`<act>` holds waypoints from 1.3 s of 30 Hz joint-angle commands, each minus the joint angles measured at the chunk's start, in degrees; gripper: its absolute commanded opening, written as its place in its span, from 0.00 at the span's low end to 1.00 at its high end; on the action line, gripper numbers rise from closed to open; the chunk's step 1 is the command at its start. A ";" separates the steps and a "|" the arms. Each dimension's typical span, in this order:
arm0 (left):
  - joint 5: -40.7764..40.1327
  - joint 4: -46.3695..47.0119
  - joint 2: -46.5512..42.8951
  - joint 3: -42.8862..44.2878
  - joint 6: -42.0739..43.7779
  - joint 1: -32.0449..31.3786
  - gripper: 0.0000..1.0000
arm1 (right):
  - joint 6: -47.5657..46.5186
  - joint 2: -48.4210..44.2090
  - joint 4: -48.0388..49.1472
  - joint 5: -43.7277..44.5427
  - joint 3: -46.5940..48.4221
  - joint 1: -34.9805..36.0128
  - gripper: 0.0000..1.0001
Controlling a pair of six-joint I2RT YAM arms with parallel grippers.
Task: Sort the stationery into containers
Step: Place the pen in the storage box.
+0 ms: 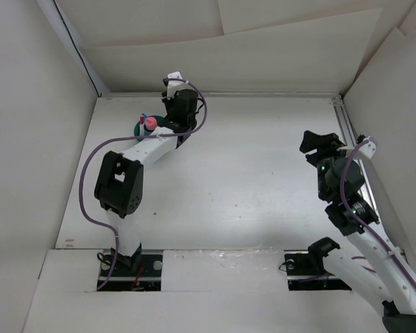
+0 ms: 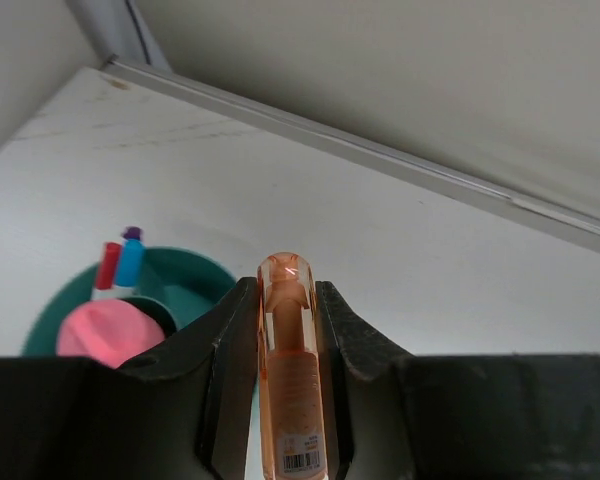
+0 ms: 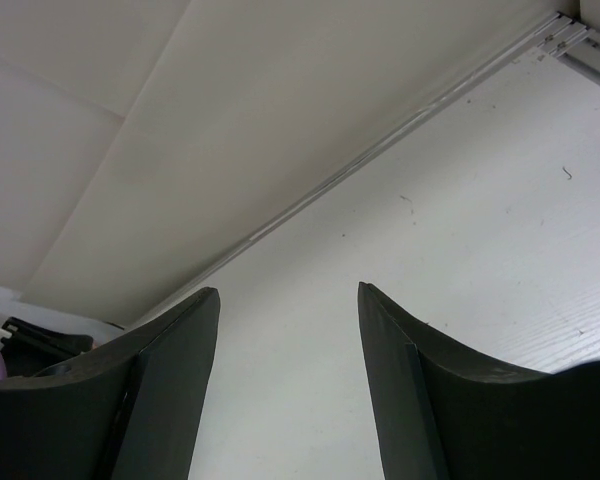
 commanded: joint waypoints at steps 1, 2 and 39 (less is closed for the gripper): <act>-6.41 7.02 -0.40 -1.01 7.06 1.38 0.00 | -1.38 0.06 3.20 -0.52 0.68 -0.38 0.63; -8.25 8.78 -0.39 -2.32 8.90 1.38 0.00 | -1.38 0.06 3.20 -0.52 0.68 -0.38 0.63; -20.48 53.45 12.80 -12.09 52.25 -1.25 0.00 | -1.90 0.06 3.20 -1.05 0.68 -0.38 0.63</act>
